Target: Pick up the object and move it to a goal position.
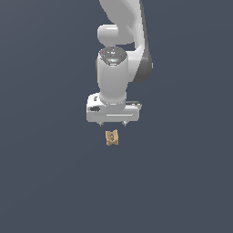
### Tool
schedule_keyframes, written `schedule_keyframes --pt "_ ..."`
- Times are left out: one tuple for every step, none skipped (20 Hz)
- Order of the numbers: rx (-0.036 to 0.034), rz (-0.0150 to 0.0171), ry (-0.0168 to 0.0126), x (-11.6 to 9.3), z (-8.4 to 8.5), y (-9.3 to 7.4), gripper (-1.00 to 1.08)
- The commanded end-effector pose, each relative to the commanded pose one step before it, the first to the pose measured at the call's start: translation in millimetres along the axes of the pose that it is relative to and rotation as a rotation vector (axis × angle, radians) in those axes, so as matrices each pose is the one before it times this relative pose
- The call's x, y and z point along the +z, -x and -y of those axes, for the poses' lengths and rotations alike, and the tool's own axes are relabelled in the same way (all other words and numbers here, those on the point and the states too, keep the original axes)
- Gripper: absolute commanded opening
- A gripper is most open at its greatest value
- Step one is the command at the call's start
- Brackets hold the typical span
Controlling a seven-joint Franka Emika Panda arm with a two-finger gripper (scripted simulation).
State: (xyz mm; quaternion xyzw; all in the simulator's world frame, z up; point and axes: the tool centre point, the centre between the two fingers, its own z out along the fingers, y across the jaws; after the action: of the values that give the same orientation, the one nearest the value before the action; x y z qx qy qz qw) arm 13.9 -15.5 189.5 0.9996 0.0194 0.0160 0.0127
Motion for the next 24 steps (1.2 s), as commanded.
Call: schedule_keyframes --pt "-0.00604 0.00363 -0.00164 7.61 -0.48 1.34 1.00" --pt "-0.00393 0.00139 -0.00110 4.51 -0.22 0.67 1.00" --pt "-0.00428 0.00157 -0.00129 5.22 -0.33 0.82 1.00" --pt "-0.00481 0.00178 -0.00151 5.95 -0.36 0.99 1.00" --pt "-0.00541 0.00199 -0.00172 6.66 -0.39 1.17 1.00" --pt "-0.00609 0.00220 -0.00195 7.39 -0.41 1.39 1.00" --pt "-0.00672 0.00241 -0.00219 8.11 -0.43 1.63 1.00" --pt "-0.00701 0.00252 -0.00236 8.57 -0.46 1.85 1.00" --pt "-0.00645 0.00231 -0.00224 7.93 -0.41 1.82 1.00" --pt "-0.00579 0.00207 -0.00206 7.14 -0.37 1.73 1.00" --pt "-0.00515 0.00183 -0.00187 6.37 -0.32 1.61 1.00" --pt "-0.00456 0.00162 -0.00168 5.61 -0.25 1.47 1.00" --pt "-0.00388 0.00137 -0.00145 4.83 -0.23 1.32 1.00" --pt "-0.00327 0.00115 -0.00124 4.08 -0.19 1.15 1.00" --pt "-0.00267 0.00094 -0.00102 3.33 -0.15 0.96 1.00" --pt "-0.00208 0.00073 -0.00080 2.59 -0.11 0.75 1.00" --pt "-0.00143 0.00050 -0.00056 1.83 -0.10 0.55 1.00" --pt "-0.00097 0.00034 -0.00038 1.13 0.00 0.32 1.00" --pt "0.00000 0.00000 0.00000 0.30 -0.18 0.15 1.00" --pt "0.00187 0.00117 0.00039 -1.40 0.17 -0.15 1.00" --pt "0.00000 0.00000 0.00000 0.36 -0.01 0.01 1.00" --pt "0.00000 0.00000 0.00000 1.06 -0.02 0.03 1.00" --pt "0.00000 0.00000 0.00000 1.77 -0.04 0.05 1.00" --pt "0.00000 0.00000 0.00000 2.47 -0.05 0.08 1.00"
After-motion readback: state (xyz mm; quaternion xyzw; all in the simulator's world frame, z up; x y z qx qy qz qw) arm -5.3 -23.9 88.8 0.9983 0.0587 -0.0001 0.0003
